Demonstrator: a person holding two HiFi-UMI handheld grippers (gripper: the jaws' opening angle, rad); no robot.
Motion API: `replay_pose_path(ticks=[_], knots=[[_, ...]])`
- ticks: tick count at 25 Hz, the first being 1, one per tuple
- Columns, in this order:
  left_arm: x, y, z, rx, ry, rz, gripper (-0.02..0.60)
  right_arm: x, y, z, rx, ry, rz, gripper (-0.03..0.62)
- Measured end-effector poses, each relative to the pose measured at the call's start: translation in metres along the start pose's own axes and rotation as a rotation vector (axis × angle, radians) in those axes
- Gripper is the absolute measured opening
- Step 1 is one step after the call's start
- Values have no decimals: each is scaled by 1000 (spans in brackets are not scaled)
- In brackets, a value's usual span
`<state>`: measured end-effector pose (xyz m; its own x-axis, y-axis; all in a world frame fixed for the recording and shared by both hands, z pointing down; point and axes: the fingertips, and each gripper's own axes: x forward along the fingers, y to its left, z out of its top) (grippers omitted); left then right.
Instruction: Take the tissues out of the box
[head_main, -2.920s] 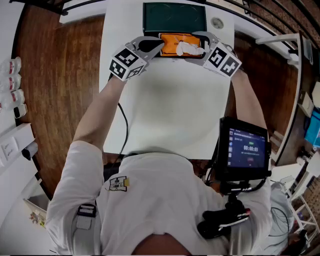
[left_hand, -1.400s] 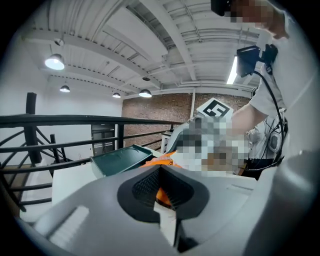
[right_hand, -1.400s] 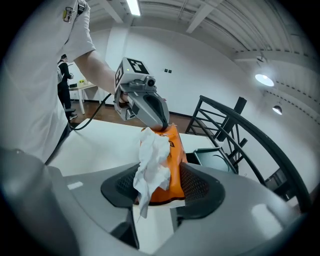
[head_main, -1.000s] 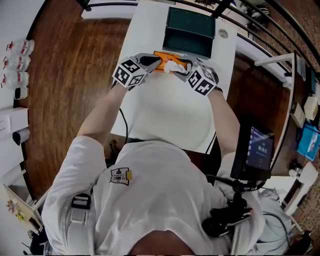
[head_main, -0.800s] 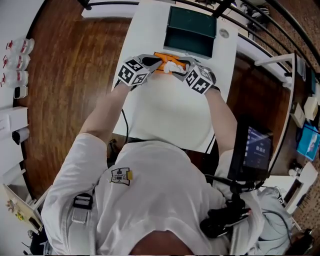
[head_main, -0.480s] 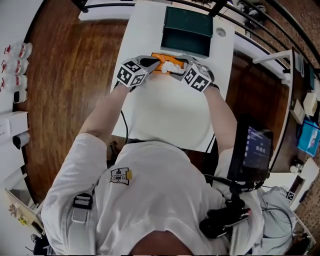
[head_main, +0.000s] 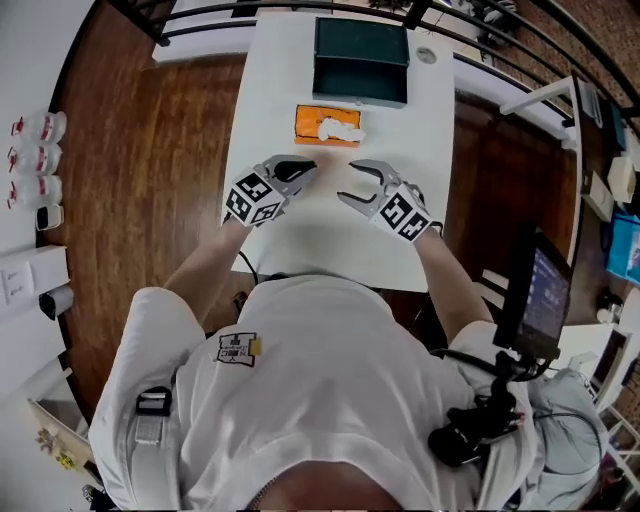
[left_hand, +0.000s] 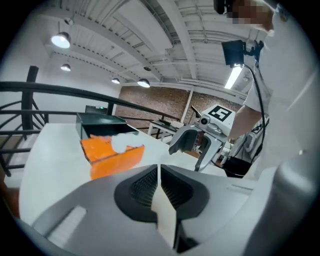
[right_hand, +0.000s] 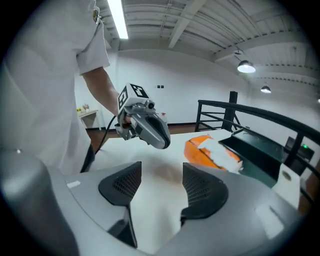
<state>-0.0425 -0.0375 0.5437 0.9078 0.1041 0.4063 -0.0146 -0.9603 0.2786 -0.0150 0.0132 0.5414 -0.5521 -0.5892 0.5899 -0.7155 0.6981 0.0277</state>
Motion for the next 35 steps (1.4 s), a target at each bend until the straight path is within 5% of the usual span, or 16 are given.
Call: replay_pose_path(ticks=[5, 11, 16, 22, 35], knots=[[8, -66, -51, -47, 65, -88, 0, 1, 73, -33, 138, -9, 27, 239], [15, -103, -97, 13, 146, -116, 0, -1, 110, -76, 209, 40, 15, 185], [17, -113, -113, 57, 183, -127, 0, -1, 114, -96, 233, 68, 1, 163], [20, -117, -111, 112, 193, -127, 0, 1, 107, -105, 168, 89, -54, 2], [18, -116, -116, 73, 200, -132, 0, 3, 113, -107, 107, 127, -57, 0]])
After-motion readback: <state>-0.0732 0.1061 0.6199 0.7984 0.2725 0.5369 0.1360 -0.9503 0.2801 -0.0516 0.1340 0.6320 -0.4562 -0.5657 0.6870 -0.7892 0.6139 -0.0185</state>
